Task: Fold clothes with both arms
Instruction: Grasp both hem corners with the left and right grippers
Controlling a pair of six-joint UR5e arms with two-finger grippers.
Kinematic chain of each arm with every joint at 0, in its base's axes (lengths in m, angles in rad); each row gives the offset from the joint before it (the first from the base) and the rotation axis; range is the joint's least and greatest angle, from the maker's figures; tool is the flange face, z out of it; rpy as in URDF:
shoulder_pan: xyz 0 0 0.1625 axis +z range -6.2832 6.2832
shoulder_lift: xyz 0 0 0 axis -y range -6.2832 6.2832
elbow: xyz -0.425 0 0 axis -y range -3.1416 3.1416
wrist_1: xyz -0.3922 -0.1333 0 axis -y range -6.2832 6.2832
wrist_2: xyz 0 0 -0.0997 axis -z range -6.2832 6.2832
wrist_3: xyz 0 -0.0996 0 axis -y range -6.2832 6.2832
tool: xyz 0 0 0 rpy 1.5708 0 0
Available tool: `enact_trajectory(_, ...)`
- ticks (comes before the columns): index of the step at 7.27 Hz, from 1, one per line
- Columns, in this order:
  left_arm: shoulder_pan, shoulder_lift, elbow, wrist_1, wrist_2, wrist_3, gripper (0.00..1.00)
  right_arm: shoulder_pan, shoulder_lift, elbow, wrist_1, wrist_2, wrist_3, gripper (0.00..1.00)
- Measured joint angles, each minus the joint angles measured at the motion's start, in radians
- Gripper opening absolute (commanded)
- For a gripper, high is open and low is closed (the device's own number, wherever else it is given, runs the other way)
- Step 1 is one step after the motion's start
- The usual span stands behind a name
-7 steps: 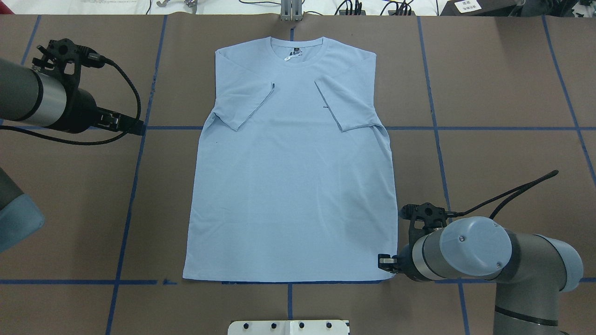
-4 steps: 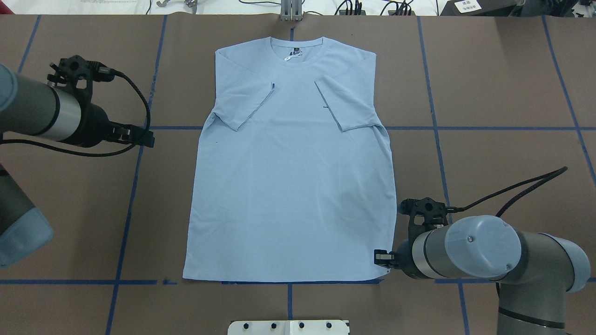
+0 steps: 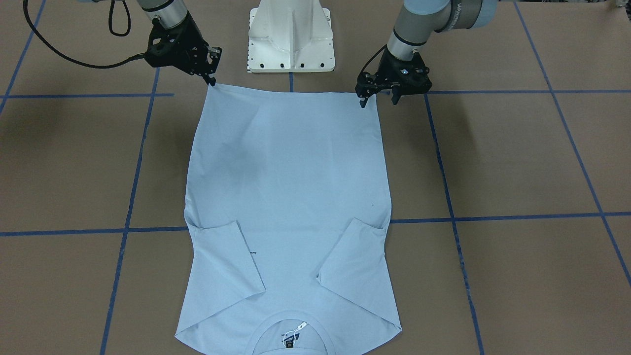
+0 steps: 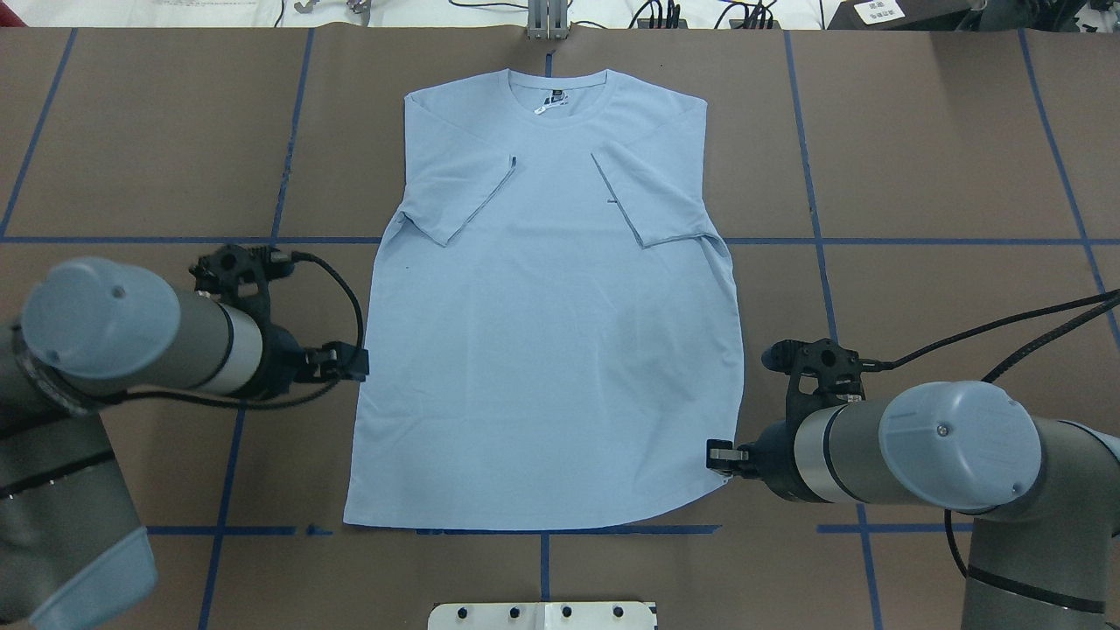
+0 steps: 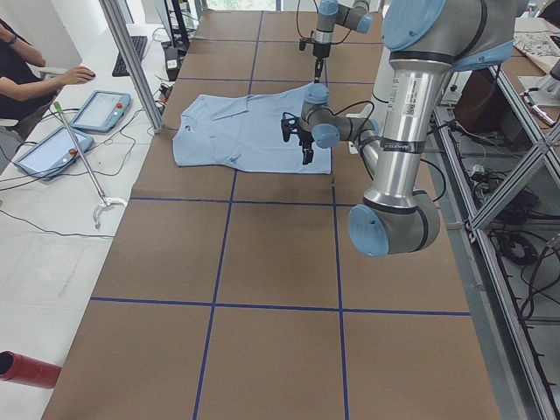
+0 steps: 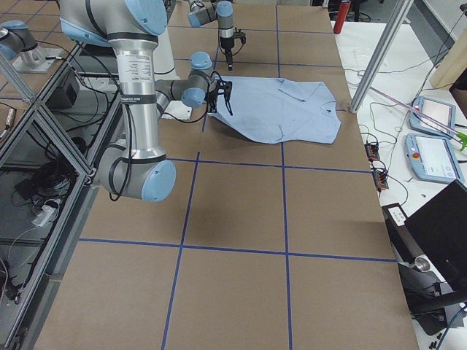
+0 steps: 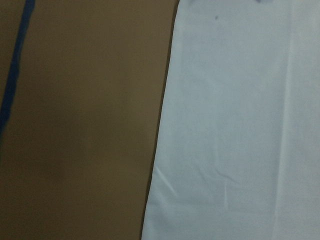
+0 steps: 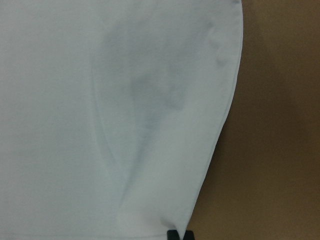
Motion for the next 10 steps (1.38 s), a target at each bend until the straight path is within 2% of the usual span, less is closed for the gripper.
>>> enact_trajectory(3,0.093,0.005,0.018,0.010,0.069,-0.067,0.96,0.003,0.002,0.001,0.000,0.001,0.000,0.00)
enact_trajectory(6,0.110,0.009,0.043,0.018,0.083,-0.075,0.92,0.004,0.004,0.001,0.000,0.001,0.000,0.00)
enact_trajectory(10,0.117,0.017,0.051,0.020,0.091,-0.076,0.74,0.006,0.004,0.003,0.000,0.002,0.000,0.00)
